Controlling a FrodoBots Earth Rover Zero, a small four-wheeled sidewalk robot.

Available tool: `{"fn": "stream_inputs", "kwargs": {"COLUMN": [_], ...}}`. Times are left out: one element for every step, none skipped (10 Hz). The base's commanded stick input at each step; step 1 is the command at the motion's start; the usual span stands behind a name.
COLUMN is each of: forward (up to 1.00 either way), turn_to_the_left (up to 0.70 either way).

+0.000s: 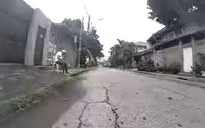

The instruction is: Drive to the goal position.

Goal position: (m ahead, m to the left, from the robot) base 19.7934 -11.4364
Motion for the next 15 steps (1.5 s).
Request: {"fn": "stream_inputs", "kwargs": {"forward": [0.7, 0.7, 0.7, 0.7, 0.7, 0.7, 0.7, 0.7, 0.7, 0.7, 0.7, 0.7, 0.7, 0.7, 0.7], "turn_to_the_left": [0.0, 0.0, 0.0, 0.0, 0.0, -0.05, -0.16, -0.25, -0.34, -0.3, -0.08, 0.0, 0.0, 0.0, 0.0]}}
